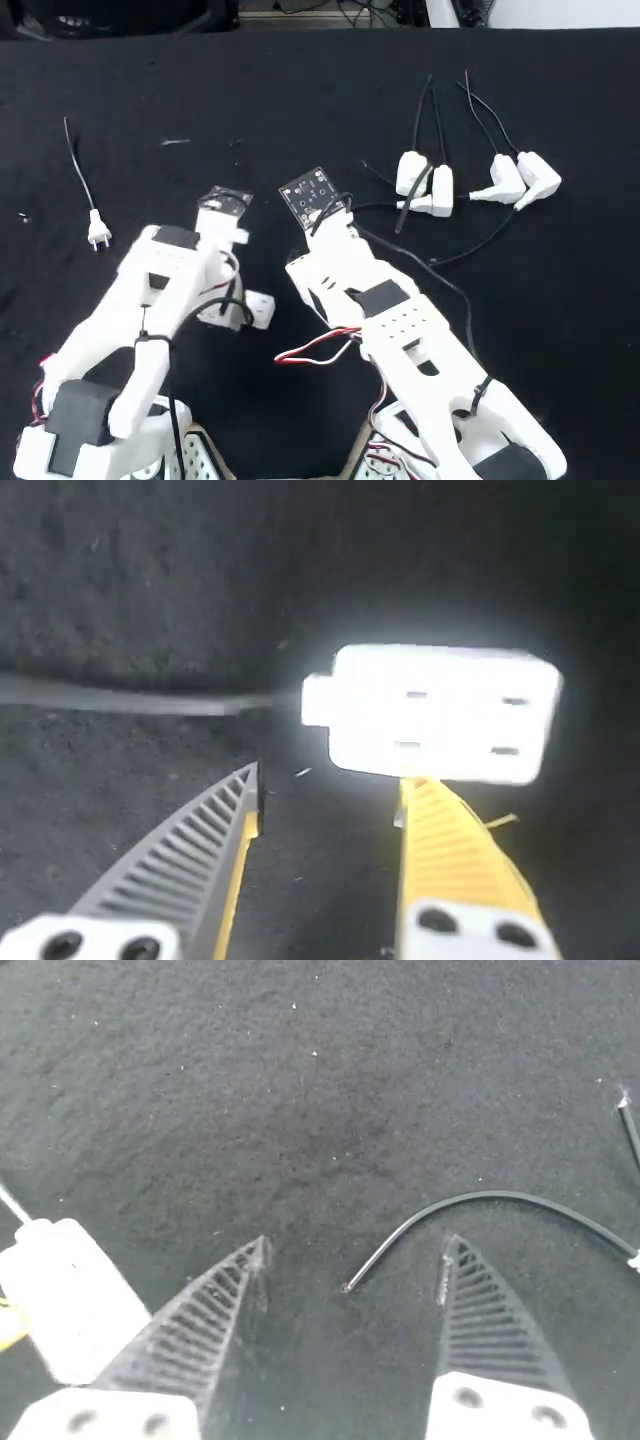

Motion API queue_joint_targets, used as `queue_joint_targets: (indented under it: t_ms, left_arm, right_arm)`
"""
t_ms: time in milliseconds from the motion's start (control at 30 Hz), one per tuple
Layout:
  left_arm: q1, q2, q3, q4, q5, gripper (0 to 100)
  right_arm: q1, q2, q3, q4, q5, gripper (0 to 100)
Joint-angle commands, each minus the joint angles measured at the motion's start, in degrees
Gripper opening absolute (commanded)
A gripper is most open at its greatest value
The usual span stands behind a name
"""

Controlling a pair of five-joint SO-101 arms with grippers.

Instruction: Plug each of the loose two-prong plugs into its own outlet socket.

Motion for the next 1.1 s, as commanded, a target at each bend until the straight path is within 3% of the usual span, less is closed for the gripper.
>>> queue_joint_targets:
  t_ms: [0, 100, 200, 333, 500, 600, 733, 833, 1067]
  left_arm:
    - [-0.3, -1.9, -7.3, 3.7, 1.8, 22]
    - [-5.2, -1.9, -14.6, 9.6, 1.8, 22]
    - [-11.6, -1.1, -18.8, 9.0, 1.8, 22]
    - [-17.1, -1.1, -12.4, -2.1, 1.8, 22]
    - [-17.6, -1.6, 2.2, -16.8, -1.1, 22]
    - [-18.2, -1.9, 8.1, -21.4, -2.2, 22]
    - [-21.1, -1.9, 9.5, -16.1, -3.1, 22]
    - [-25.3, -2.6, 8.1, -10.9, -7.8, 22]
    - [-34.9, -12.6, 1.4, -2.1, -11.0, 22]
  right_arm:
    - [1.1, -2.2, -0.2, 0.4, -0.5, 24.4]
    - [1.1, -2.2, -0.2, 0.4, -0.5, 24.4]
    - [1.1, -2.2, -0.2, 0.4, -0.5, 24.4]
    - [1.1, -2.2, -0.2, 0.4, -0.5, 24.4]
    - [1.1, -2.0, -0.2, 0.3, -0.5, 24.4]
    - [1.1, -2.0, -0.2, 0.3, -0.5, 24.4]
    - [1.1, -2.0, -0.2, 0.3, -0.5, 24.4]
    - [1.1, -2.0, -0.2, 0.3, -0.5, 24.4]
    - [1.1, -2.0, -0.3, 0.3, -0.4, 24.4]
